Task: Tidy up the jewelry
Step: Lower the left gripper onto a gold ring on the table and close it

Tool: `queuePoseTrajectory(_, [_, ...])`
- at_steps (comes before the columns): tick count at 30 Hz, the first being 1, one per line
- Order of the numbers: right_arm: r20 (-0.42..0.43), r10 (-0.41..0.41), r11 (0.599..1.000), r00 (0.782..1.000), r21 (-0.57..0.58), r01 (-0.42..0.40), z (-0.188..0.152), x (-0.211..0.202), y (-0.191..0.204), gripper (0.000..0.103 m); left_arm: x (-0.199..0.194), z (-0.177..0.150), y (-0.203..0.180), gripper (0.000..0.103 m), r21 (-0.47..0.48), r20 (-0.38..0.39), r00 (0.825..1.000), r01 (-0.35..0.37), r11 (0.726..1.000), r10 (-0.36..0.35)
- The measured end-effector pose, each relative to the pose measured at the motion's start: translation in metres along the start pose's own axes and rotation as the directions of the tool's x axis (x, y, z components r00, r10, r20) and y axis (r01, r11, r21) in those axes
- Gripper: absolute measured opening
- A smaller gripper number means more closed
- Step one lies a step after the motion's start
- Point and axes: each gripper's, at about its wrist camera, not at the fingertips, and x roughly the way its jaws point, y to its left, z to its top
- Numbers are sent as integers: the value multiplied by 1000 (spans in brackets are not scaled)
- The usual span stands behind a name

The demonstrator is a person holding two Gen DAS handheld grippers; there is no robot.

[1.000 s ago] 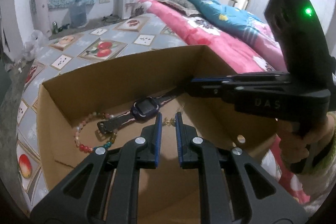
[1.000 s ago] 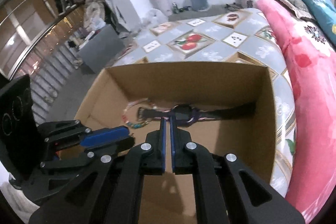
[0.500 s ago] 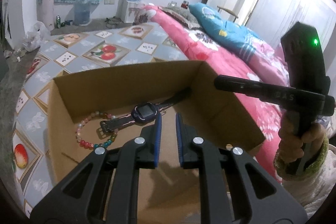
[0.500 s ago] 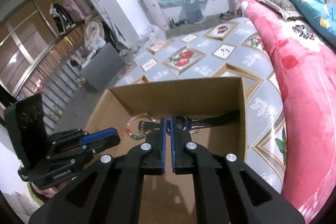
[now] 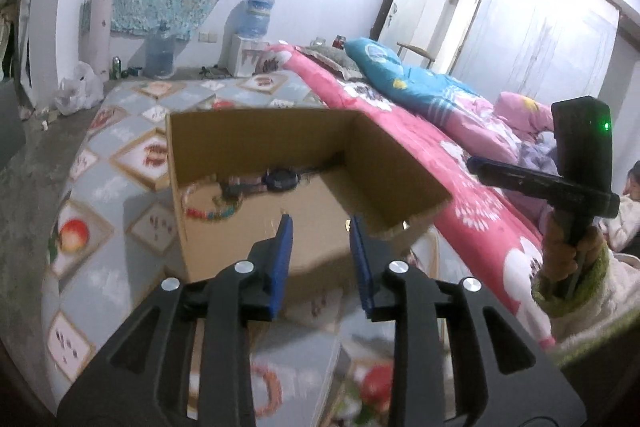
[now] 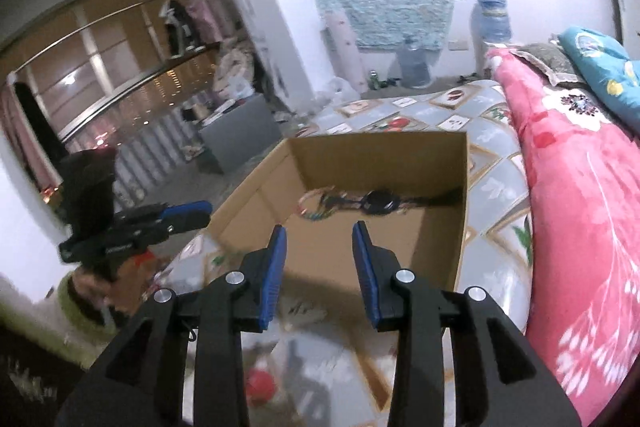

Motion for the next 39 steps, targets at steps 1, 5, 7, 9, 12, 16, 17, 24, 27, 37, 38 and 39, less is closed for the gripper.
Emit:
queuePoseTrajectory(1, [-9,7,1000,1000,3,-7,-7,-3,1,35,-1,-5,-1,31,6,-10,1000,4,1000,-4])
queuePoseTrajectory(5, [-64,10,998,998,62,-6,-38,-2,-1,37,3,-30,-10,41,29,-72,997,29,999,-27])
queuePoseTrajectory(7, [-110,-10,996,994,91,21,-52,7,-6,37,15,-41,-16,42,36,-106,994,27,999,-24])
queuePoseTrajectory(9, [-187,-37,991,982,120,60,-71,24,-12,37,29,-50,-23,42,47,-145,989,17,999,-10])
queuePoseTrajectory(12, [-302,-90,985,949,112,129,-97,51,-16,37,60,-63,-39,42,123,-209,976,-41,992,66])
queuePoseTrajectory(16, [-339,-164,979,926,59,195,-116,65,-14,37,94,-81,-60,42,223,-281,949,-80,971,142])
queuePoseTrajectory(17, [-337,-173,977,925,57,203,-117,65,-14,36,98,-84,-66,42,239,-282,950,-65,969,133])
queuePoseTrajectory(24, [-312,-151,973,938,119,196,-122,70,-27,15,119,-97,-102,35,345,-268,961,25,938,73])
queuePoseTrajectory(27, [-305,-135,975,943,128,181,-122,72,-29,15,128,-105,-113,29,424,-270,957,20,906,106])
queuePoseTrajectory(37, [-297,-90,974,950,172,146,-124,69,-36,15,140,-100,-109,20,437,-297,947,21,899,122])
queuePoseTrajectory(38, [-297,-89,974,951,174,146,-124,69,-37,15,141,-100,-109,17,435,-300,947,25,900,119])
queuePoseTrajectory(39, [-296,-89,973,951,177,146,-124,69,-37,15,143,-99,-108,15,434,-303,946,31,901,114])
